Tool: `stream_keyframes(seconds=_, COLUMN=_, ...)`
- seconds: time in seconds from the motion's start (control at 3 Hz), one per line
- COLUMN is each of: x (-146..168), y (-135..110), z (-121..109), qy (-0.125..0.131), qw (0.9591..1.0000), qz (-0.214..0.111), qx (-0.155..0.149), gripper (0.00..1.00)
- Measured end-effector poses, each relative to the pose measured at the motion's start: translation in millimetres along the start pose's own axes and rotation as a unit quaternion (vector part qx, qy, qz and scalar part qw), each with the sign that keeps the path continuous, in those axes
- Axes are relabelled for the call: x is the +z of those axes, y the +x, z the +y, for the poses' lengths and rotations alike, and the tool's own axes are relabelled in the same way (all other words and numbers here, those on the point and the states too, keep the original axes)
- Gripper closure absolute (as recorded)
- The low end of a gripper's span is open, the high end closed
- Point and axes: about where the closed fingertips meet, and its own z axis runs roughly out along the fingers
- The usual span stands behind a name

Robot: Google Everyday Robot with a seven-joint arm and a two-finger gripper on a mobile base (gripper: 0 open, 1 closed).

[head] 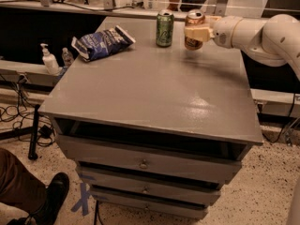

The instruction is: Move orange can near green can

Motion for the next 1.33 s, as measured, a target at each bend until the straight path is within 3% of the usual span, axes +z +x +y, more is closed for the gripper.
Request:
stream_keyframes(seconds=0.67, x=23, y=18, z=-27, qy=0.026, qw=0.9990, qz=-0.009, qx=0.036, gripper=1.00)
stream_keyframes(seconds=1.33, x=47, y=22, z=-18, qy=0.010, qw=0.9969, qz=-0.014, qx=0.077, gripper=1.00)
